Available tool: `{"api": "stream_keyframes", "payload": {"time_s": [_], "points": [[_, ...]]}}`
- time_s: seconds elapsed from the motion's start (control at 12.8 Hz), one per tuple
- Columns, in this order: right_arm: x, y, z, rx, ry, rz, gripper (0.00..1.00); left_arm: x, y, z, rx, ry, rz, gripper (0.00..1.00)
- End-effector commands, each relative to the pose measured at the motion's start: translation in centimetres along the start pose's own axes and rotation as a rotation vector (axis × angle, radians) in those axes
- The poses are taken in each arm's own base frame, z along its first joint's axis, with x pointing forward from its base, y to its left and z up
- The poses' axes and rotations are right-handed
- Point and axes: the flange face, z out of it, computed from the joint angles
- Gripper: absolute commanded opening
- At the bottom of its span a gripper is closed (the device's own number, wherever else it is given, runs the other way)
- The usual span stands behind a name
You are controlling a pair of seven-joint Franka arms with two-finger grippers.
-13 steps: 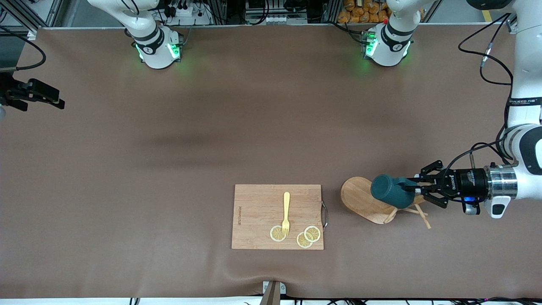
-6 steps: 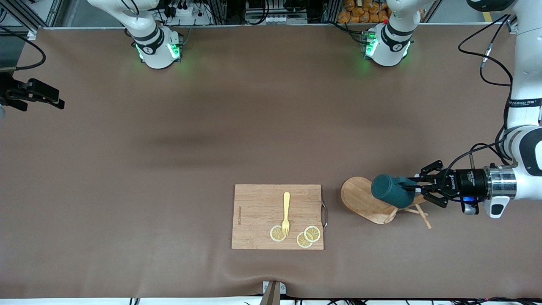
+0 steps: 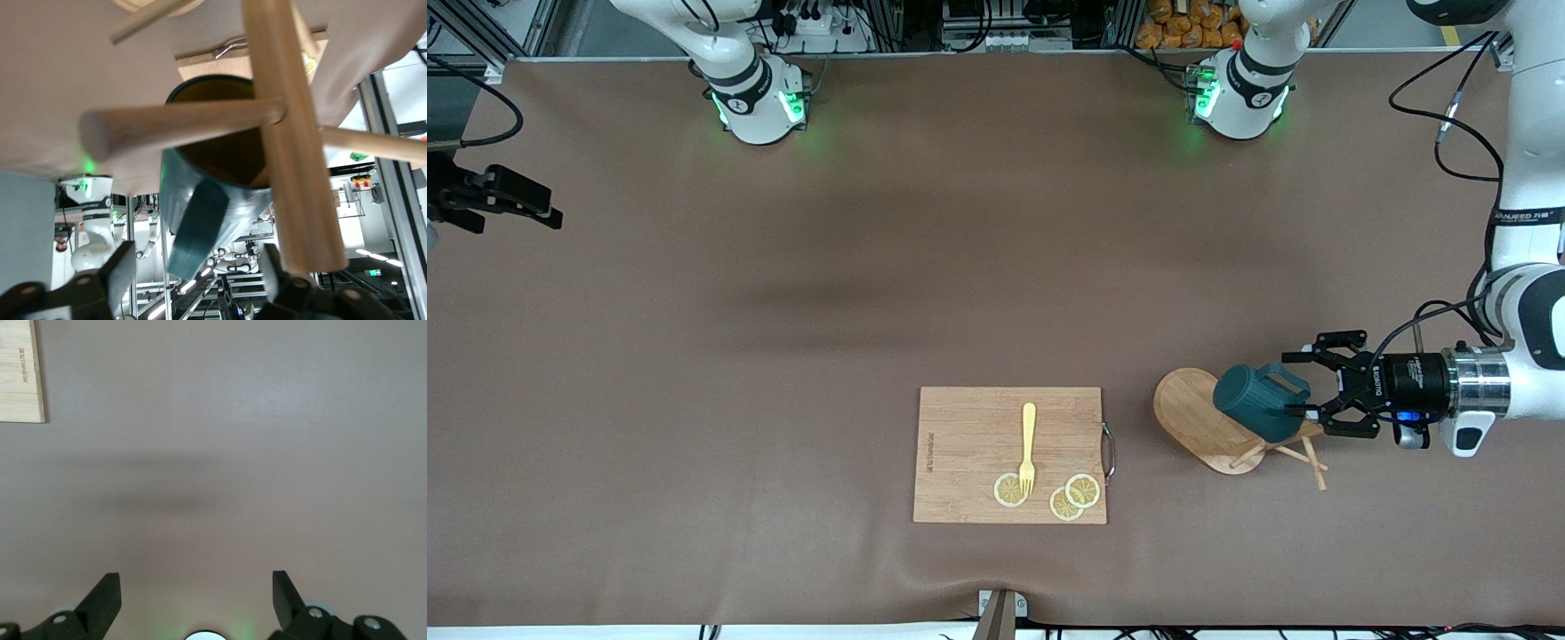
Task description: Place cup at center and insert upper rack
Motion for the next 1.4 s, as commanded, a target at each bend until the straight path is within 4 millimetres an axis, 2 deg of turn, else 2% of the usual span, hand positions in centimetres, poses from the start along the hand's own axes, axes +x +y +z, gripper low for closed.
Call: {"api": "stream_keyframes", "payload": {"time_s": [0.0,0.23,0.39,0.86,1.01,1.17,1.33], "points": [[-0.6,-0.2,-0.7,0.01,0.016,0.006,1.0,-1.2,-0.2,-1.3,-0.006,-0.026,-0.02,1.0],[-0.6,-0.1,-0.7,0.011,0.014,0.008,1.0,-2.7,-0.2,-2.0,-0.012,-0.018,-0.025,1.0],[-0.6,-0.1,-0.7,0.011,0.013,0.008,1.0,-4.7,-0.3,-2.5,-0.003,-0.008,-0.022,1.0],[-0.6,-0.2,-0.6,0.011,0.013,0.01,1.0,-14.1,-1.4,-6.7,-0.044,0.109,0.063,1.0],[-0.6,-0.4,-0.6,0.01,0.013,0.01,1.0,-16.5,-2.0,-7.1,-0.021,0.183,0.097,1.0],[-0.5,-0.2,-0.5,0.011,0.01,0.011,1.0,-20.0,-2.7,-7.6,-0.013,0.261,0.149,1.0],[-0.5,-0.2,-0.6,0.008,0.011,0.012,1.0,-22.2,-3.4,-7.9,0.003,0.329,0.182,1.0]]}}
